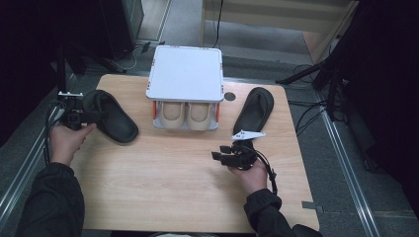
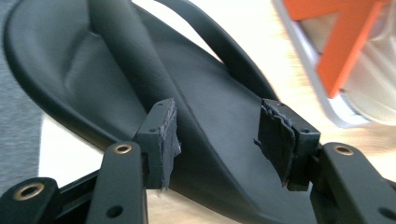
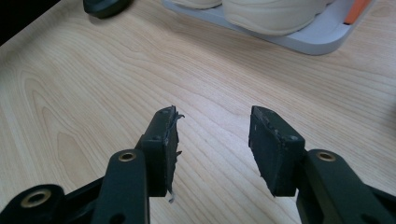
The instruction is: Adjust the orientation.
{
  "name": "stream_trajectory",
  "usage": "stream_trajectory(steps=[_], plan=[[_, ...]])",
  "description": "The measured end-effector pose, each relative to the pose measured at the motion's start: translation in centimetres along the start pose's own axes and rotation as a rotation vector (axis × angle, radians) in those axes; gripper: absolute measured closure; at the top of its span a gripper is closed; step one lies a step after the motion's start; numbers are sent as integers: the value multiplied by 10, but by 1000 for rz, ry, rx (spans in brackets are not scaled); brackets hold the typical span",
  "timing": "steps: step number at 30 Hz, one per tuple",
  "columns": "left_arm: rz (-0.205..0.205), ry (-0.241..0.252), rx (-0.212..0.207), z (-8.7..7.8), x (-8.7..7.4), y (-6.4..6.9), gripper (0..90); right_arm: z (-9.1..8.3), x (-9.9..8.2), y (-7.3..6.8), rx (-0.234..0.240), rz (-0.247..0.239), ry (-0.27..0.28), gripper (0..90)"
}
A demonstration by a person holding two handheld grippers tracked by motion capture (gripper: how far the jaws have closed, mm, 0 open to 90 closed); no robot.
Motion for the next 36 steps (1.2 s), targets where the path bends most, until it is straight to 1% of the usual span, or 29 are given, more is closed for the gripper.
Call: stream_trajectory(steps=[1,3,4,6,7,10,14,16,18,19,20,22,23,26,27,30,31,36], plan=[[5,-7,4,2,0,-2,469,-1,-1,1,-3,0,-3,529],[0,-14,15,5,2,-5,461,-3,-3,2,-9,2,9,530],[-1,0,17,7,3,-7,459,-4,-4,3,-11,2,6,529],[-20,3,13,8,4,-12,458,-6,-6,4,-18,6,9,529],[-29,7,18,9,5,-14,457,-7,-6,5,-19,10,12,529],[-50,-6,23,13,4,-19,457,-10,-9,6,-29,17,10,528],[-55,-18,27,20,3,-23,456,-14,-11,8,-38,25,18,527],[-56,-28,38,24,2,-24,456,-15,-12,9,-40,27,17,527],[-54,-33,45,28,1,-24,460,-15,-13,9,-42,31,18,528],[-46,-34,50,29,2,-24,464,-16,-13,9,-42,32,19,528],[-42,-35,55,30,2,-24,470,-16,-13,10,-43,33,18,527],[-49,-30,51,31,2,-24,507,-15,-13,10,-43,32,19,527],[-43,-31,61,31,2,-25,533,-15,-13,10,-44,32,19,527],[-66,-34,47,31,2,-25,563,-15,-13,10,-49,26,14,528],[-74,-34,45,31,2,-25,569,-14,-14,10,-56,17,11,527],[-85,-45,42,30,2,-24,584,-14,-14,10,-55,13,10,527],[-87,-39,43,31,2,-24,593,-14,-14,9,-55,12,9,527],[-95,-47,43,29,2,-23,655,-14,-13,10,-55,12,11,526]])
Point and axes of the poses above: each handheld gripper's, and its own axes: z roughly forward along the jaws, x roughly out of its top, y roughly to its right, the point moved 10 cm from there along z, roughly forward along the jaws, and after that the axes turned 3 degrees about -x, right-handed, at the moved point
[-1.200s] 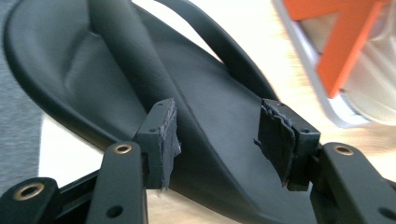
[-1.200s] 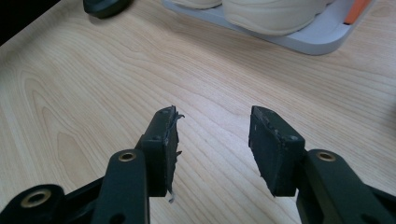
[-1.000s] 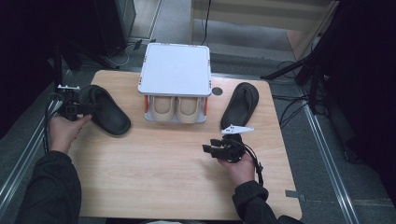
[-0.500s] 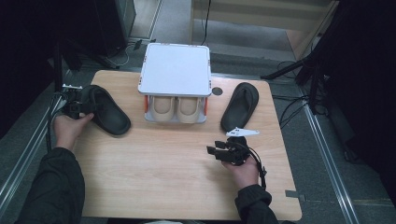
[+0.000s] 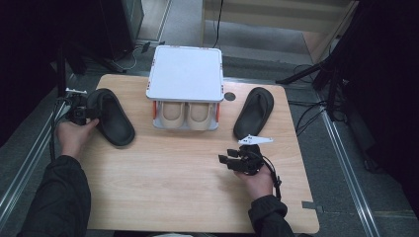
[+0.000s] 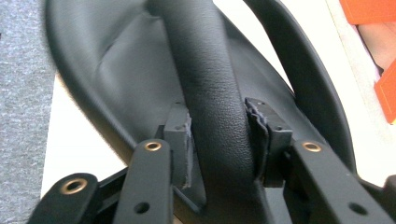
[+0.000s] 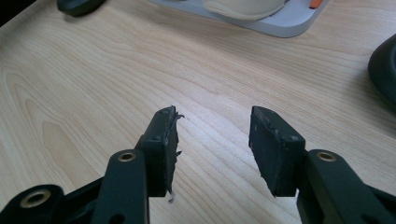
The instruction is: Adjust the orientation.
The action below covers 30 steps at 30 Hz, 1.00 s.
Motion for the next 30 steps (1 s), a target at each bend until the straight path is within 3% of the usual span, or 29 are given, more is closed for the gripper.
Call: stream_trajectory(steps=[9,30], plan=[[-20,-2,-11,-2,2,2,693,0,0,0,-2,1,1,525],[15,31,-59,-27,8,27,699,-5,6,3,8,26,31,521]])
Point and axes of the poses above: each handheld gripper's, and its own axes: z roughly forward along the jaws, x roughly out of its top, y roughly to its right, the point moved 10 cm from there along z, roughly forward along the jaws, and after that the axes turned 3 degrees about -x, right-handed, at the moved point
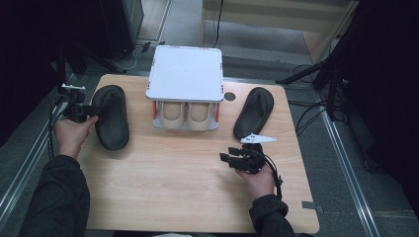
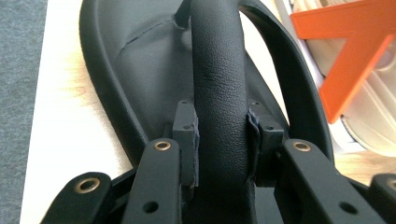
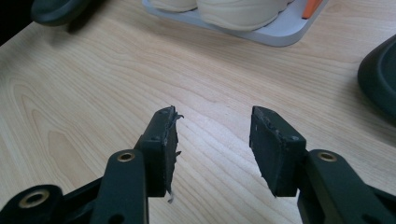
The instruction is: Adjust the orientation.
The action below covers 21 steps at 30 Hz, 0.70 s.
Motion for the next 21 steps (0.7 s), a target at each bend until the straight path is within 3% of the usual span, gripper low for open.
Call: stream_trajectory(steps=[21], plan=[[29,-15,-85,-31,-41,57,698,-4,18,16,-20,1,38,517]])
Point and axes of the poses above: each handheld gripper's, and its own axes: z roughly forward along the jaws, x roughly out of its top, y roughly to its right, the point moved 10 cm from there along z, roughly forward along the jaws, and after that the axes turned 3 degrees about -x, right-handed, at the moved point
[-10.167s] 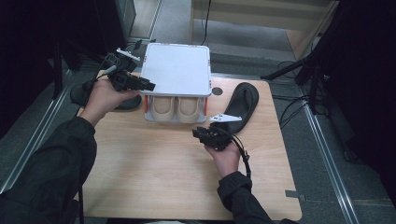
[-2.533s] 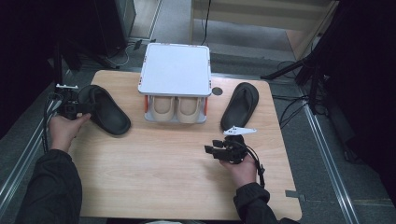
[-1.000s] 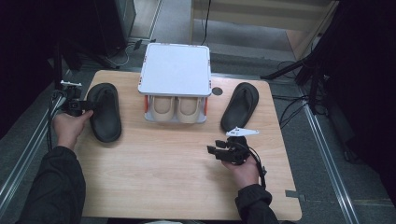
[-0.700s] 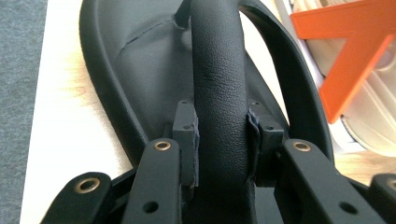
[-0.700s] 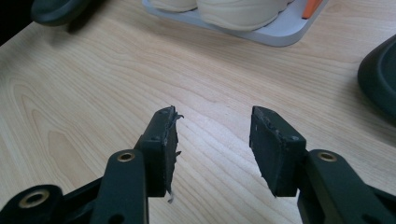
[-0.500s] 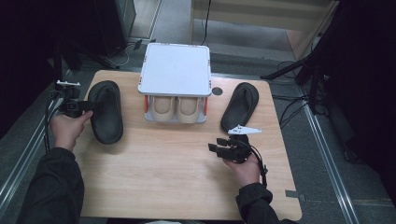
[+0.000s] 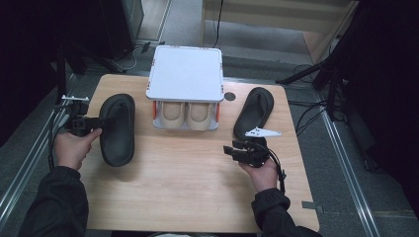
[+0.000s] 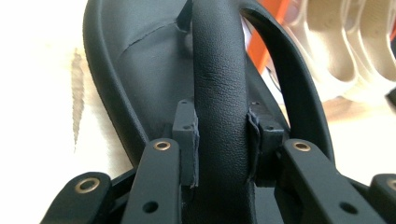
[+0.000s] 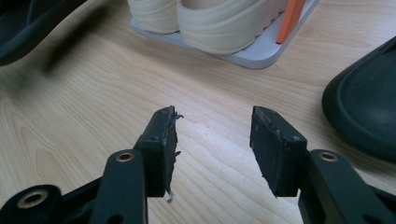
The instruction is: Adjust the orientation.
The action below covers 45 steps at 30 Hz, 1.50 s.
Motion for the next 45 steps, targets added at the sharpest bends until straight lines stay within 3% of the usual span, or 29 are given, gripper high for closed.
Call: stream_trajectory(steps=[4,9,15,21,26,31,36,43,45], plan=[[2,0,-6,-6,-9,9,698,0,4,3,-2,4,9,517],[34,-13,-4,-12,-23,24,697,1,8,8,-12,1,9,517],[37,-15,-39,-20,-39,42,697,4,13,10,-23,-19,9,517],[68,-14,-67,-23,-54,63,697,11,17,11,-26,-32,1,517],[89,-34,-92,-17,-67,81,697,13,21,13,-27,-39,11,517],[104,-59,-145,-11,-80,101,696,13,24,17,-30,-30,11,517],[139,-87,-159,0,-91,116,696,15,25,19,-33,-27,12,517],[153,-141,-205,18,-103,132,696,14,25,19,-37,-30,9,517],[164,-146,-202,23,-106,134,695,14,24,19,-37,-32,9,517]])
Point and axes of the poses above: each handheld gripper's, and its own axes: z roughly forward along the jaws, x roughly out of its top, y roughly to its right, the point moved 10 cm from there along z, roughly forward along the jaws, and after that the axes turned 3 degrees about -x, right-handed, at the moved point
